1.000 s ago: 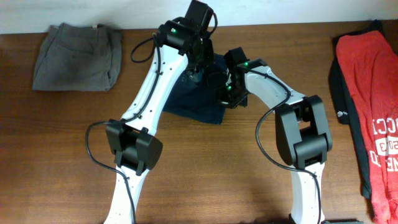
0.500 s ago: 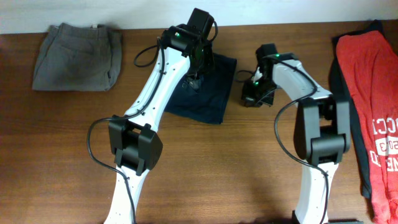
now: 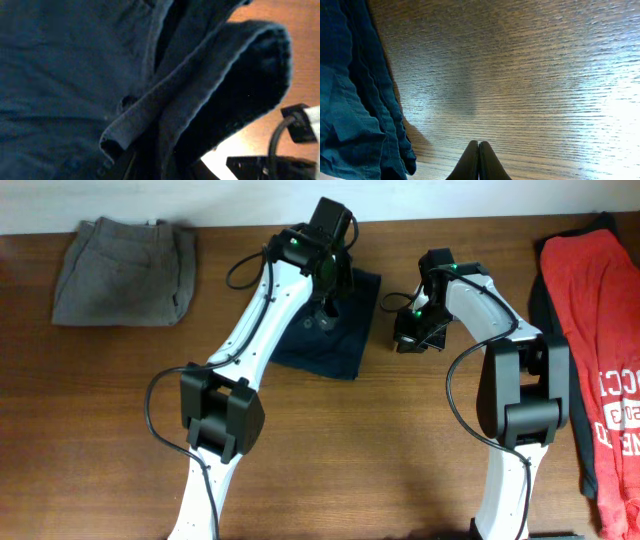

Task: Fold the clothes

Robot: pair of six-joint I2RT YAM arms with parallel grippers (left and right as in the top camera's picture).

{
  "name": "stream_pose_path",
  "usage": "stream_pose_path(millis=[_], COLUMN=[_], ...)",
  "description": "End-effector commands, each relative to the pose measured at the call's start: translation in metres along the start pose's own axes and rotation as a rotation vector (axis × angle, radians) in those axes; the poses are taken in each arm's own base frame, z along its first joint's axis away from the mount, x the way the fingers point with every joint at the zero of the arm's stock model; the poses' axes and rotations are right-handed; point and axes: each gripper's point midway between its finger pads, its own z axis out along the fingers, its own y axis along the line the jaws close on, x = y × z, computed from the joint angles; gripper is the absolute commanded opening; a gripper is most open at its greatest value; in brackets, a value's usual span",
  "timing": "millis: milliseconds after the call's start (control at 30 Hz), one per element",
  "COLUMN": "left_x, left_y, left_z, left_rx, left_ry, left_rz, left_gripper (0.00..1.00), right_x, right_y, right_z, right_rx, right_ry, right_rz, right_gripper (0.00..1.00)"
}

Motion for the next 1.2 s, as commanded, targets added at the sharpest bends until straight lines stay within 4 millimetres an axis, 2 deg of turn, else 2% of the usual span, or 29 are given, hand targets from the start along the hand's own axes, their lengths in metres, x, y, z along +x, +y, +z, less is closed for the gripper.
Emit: stream_pose_path(millis=[0,100,133,167,233,300,400,500,533,567,600,667,700,800,833,867,967,1067,1133,1167], left_x=[0.002,0.002,0.001,0.000,0.001,0.001,-0.001,-0.010,-0.014,-0.021,-0.025,-0.031,-0.034,-0.033,-0.031,-0.029,-0.016,0.013,0.031,0.038], left_y=[-0.002,-0.002,-0.003,-0.007,-0.013,-0.015,-0.019,-0.024,-0.025,-0.025,-0.023,-0.012,0.003,0.029,0.040,0.046,0.054,0.056,0.057,0.060], left_z=[-0.001,0.002,0.002,0.001,0.001,0.000,-0.004,-0.020,-0.028,-0.042,-0.048,-0.057,-0.057,-0.047,-0.038,-0.032,-0.010,0.009,0.017,0.021], left_rx=[0.009,0.010,0.017,0.029,0.055,0.067,0.083,0.097,0.100,0.108,0.109,0.090,0.066,0.030,0.019,0.020,0.045,0.082,0.097,0.092], left_ry=[-0.005,-0.007,-0.011,-0.015,-0.015,-0.011,-0.021,-0.053,-0.071,-0.100,-0.112,-0.125,-0.115,-0.075,-0.051,-0.033,0.047,0.170,0.240,0.264], left_rz=[-0.005,-0.005,0.008,0.030,0.066,0.071,0.117,0.164,0.182,0.209,0.212,0.194,0.171,0.135,0.133,0.141,0.132,0.112,0.118,0.117], left_gripper=[0.24,0.30,0.36,0.44,0.67,0.79,0.84,0.86,0.86,0.86,0.85,0.74,0.56,0.27,0.03,0.01,0.01,0.01,0.01,0.01], right_x=[-0.001,-0.002,-0.003,-0.002,-0.002,-0.002,-0.001,-0.003,-0.004,-0.007,-0.008,-0.009,-0.007,-0.004,-0.006,-0.008,-0.013,-0.017,-0.020,-0.022], right_y=[0.009,0.007,0.004,0.002,-0.002,-0.006,-0.010,-0.010,-0.010,-0.007,-0.005,0.005,0.023,0.045,0.055,0.061,0.081,0.101,0.110,0.115], right_z=[-0.014,-0.015,-0.016,-0.017,-0.018,-0.019,-0.021,-0.030,-0.036,-0.051,-0.061,-0.081,-0.100,-0.117,-0.119,-0.119,-0.113,-0.111,-0.110,-0.109], right_rx=[-0.021,-0.021,-0.021,-0.019,-0.018,-0.016,-0.015,-0.030,-0.035,-0.047,-0.055,-0.091,-0.157,-0.230,-0.257,-0.276,-0.343,-0.404,-0.420,-0.426], right_ry=[-0.031,-0.031,-0.030,-0.026,-0.020,-0.016,-0.011,-0.019,-0.028,-0.055,-0.075,-0.114,-0.152,-0.192,-0.207,-0.216,-0.227,-0.246,-0.264,-0.275], right_rz=[-0.029,-0.023,-0.015,-0.008,0.004,0.013,0.026,0.019,0.019,0.016,0.015,-0.003,-0.071,-0.138,-0.163,-0.180,-0.229,-0.281,-0.308,-0.321], right_gripper=[0.04,0.04,0.04,0.04,0.04,0.04,0.04,0.04,0.04,0.04,0.04,0.04,0.04,0.04,0.04,0.04,0.05,0.16,0.34,0.53])
